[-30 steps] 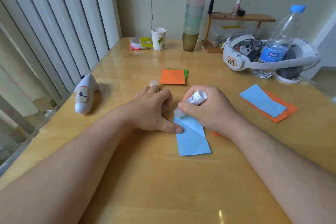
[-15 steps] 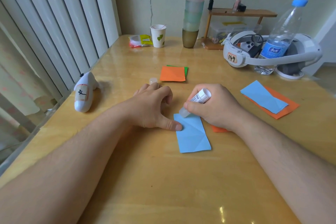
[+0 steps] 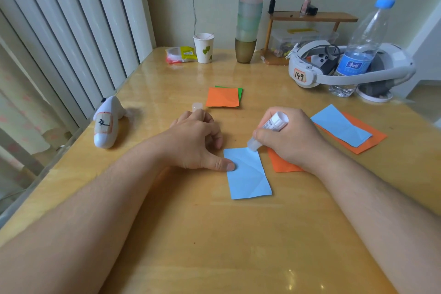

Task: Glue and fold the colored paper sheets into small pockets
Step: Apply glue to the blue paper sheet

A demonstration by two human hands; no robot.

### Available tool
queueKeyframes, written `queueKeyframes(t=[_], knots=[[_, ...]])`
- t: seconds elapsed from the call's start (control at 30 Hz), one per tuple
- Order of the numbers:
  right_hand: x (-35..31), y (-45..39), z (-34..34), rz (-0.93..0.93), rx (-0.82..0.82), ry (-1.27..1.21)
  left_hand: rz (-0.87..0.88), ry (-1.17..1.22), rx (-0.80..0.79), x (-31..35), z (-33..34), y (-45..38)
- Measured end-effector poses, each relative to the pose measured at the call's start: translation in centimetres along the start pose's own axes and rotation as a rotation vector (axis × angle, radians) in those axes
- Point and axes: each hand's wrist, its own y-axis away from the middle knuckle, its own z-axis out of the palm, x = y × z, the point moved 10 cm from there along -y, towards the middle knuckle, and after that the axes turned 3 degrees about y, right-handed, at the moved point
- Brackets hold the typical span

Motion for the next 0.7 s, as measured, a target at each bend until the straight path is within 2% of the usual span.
queueKeyframes(t=[0.07,0.17,0.33,0.7], knots=[[-0.3,-0.1,-0.6,-0.012,0.059,-0.128,-0.008,-0.005,0.004,0.1,0.0,0.0],[-1.5,0.1,-0.7,-0.057,0.115,-0.183,-0.008,-0.017,0.009,0.3,0.1,0.0],[-3.1,0.7,3.0,-0.119,-0.045,-0.040,-0.011,-0.038,0.024,0.4,0.0,0.1],[-2.6,0.2,3.4,-0.075,-0.074,0.088,-0.026,-0.036,0.004,0.3,0.2,0.2]])
